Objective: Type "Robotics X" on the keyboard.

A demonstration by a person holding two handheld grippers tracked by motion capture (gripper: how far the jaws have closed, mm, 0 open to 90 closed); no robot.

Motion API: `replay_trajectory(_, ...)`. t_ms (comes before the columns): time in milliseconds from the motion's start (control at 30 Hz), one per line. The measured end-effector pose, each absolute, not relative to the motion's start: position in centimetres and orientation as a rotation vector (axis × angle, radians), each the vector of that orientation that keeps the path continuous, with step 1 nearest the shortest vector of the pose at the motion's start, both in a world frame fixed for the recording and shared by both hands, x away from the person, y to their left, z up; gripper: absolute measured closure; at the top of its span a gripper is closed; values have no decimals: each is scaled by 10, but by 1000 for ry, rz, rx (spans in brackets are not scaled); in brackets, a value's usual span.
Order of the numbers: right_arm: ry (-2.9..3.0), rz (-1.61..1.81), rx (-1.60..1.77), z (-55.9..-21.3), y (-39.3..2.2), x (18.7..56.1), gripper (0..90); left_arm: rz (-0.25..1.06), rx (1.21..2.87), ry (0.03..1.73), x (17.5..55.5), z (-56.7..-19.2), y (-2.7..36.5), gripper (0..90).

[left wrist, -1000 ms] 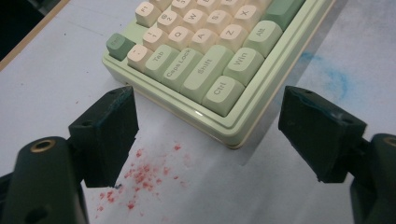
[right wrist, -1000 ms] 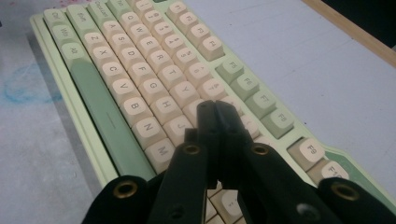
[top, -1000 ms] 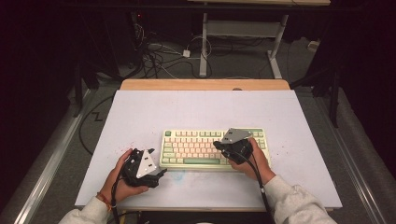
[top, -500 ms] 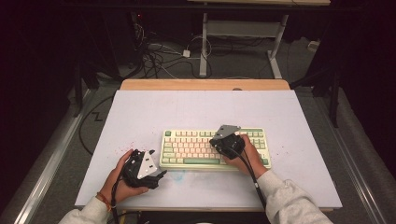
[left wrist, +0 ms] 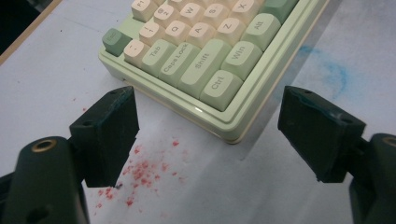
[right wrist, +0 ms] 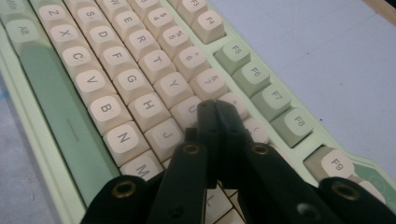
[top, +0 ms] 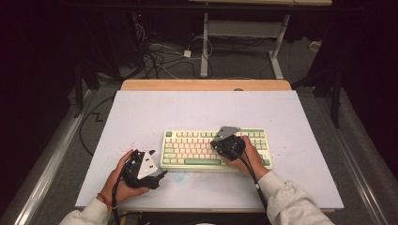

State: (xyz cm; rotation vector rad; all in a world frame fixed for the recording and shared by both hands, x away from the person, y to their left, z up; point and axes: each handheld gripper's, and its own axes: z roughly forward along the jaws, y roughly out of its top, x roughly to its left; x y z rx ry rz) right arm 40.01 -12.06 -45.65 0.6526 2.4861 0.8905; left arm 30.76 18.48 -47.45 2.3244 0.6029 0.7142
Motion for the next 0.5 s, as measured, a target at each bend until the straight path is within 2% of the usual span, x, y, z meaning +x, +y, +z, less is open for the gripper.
replay_trajectory(300,2428,1016,662,-447,-129,395,792,699,2345,601,309,-476,185,204)
replay_trajectory(433,2393,1044,653,-443,-131,392,687,700,2345,603,308,-476,185,204)
replay_trajectory(500,2370,1069,653,-441,-133,389,606,695,2344,609,309,-475,186,205)
